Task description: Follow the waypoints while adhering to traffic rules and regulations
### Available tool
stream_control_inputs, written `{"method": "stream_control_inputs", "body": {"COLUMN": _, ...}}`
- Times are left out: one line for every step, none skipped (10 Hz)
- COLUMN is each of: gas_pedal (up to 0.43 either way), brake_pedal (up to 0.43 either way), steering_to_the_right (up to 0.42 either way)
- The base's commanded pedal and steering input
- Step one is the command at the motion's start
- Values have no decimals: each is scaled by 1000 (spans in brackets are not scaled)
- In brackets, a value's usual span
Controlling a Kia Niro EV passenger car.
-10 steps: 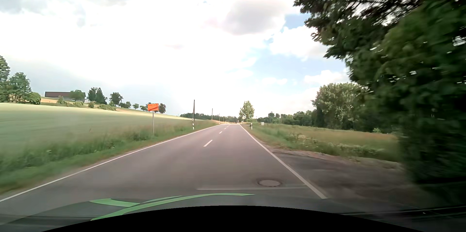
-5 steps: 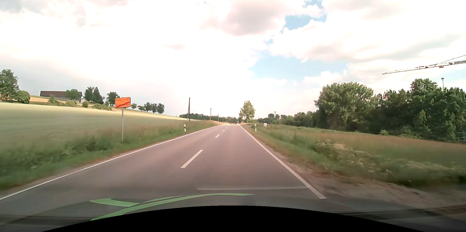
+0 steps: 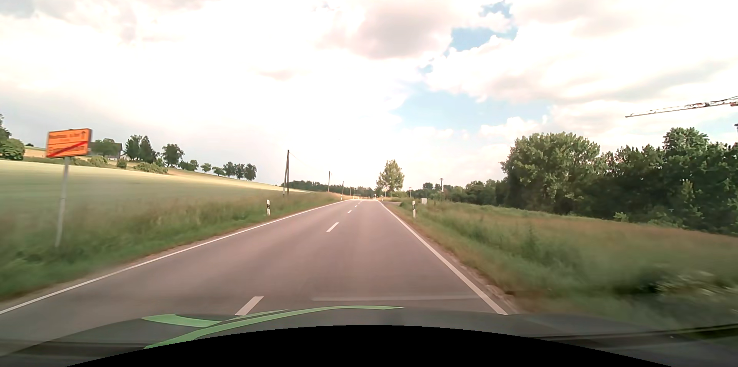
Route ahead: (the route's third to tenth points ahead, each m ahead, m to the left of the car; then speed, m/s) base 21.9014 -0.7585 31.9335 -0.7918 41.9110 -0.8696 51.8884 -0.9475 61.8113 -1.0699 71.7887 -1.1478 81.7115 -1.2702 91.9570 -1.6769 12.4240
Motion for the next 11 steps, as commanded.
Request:
{"method": "stream_control_inputs", "body": {"gas_pedal": 350, "brake_pedal": 0, "steering_to_the_right": 3}}
{"method": "stream_control_inputs", "body": {"gas_pedal": 350, "brake_pedal": 0, "steering_to_the_right": 3}}
{"method": "stream_control_inputs", "body": {"gas_pedal": 350, "brake_pedal": 0, "steering_to_the_right": 3}}
{"method": "stream_control_inputs", "body": {"gas_pedal": 350, "brake_pedal": 0, "steering_to_the_right": 3}}
{"method": "stream_control_inputs", "body": {"gas_pedal": 350, "brake_pedal": 0, "steering_to_the_right": 3}}
{"method": "stream_control_inputs", "body": {"gas_pedal": 350, "brake_pedal": 0, "steering_to_the_right": 3}}
{"method": "stream_control_inputs", "body": {"gas_pedal": 350, "brake_pedal": 0, "steering_to_the_right": 2}}
{"method": "stream_control_inputs", "body": {"gas_pedal": 350, "brake_pedal": 0, "steering_to_the_right": 2}}
{"method": "stream_control_inputs", "body": {"gas_pedal": 350, "brake_pedal": 0, "steering_to_the_right": 2}}
{"method": "stream_control_inputs", "body": {"gas_pedal": 350, "brake_pedal": 0, "steering_to_the_right": 2}}
{"method": "stream_control_inputs", "body": {"gas_pedal": 350, "brake_pedal": 0, "steering_to_the_right": 0}}
